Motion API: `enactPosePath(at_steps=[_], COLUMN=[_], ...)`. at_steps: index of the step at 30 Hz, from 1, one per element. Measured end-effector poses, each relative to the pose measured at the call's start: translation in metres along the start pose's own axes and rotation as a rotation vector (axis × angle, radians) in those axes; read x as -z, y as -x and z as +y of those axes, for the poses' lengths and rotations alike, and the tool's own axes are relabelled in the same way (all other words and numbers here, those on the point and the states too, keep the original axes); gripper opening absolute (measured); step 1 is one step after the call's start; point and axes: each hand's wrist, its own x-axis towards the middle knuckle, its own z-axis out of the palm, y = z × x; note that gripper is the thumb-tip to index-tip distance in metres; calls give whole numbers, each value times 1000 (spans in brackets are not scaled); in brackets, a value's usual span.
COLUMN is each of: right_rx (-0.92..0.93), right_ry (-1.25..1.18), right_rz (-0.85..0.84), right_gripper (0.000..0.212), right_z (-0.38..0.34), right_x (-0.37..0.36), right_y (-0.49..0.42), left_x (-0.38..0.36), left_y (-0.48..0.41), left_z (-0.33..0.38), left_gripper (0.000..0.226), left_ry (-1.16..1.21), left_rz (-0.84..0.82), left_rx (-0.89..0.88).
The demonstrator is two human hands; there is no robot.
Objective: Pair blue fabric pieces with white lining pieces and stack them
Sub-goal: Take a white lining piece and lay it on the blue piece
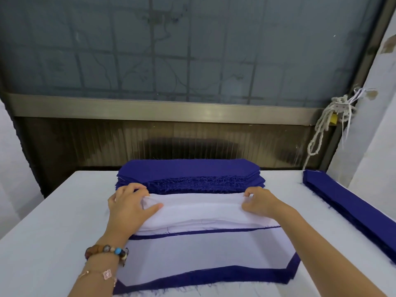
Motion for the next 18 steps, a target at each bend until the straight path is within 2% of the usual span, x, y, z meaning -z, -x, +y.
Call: enactPosePath(at_steps=[5, 9, 13, 18], right_rx=[-93, -147, -166, -118], right_ry=[54, -14, -292, -412], right_rz=[19, 72, 199, 447], right_gripper=[27, 32, 22, 17], right_z=[21, 38, 57, 70], right_x=[9, 8, -3, -21], right_y=[1, 6, 18, 32], left_x=[9, 10, 11, 12], left_y=[-2, -2, -2, -2], left_z=[-10, -18, -22, -20], left_gripper=[29, 42, 29, 31], left_ry=[-23, 102, 393, 462], left_rz=[-12, -110, -125, -6], left_rx=[87, 204, 221, 308])
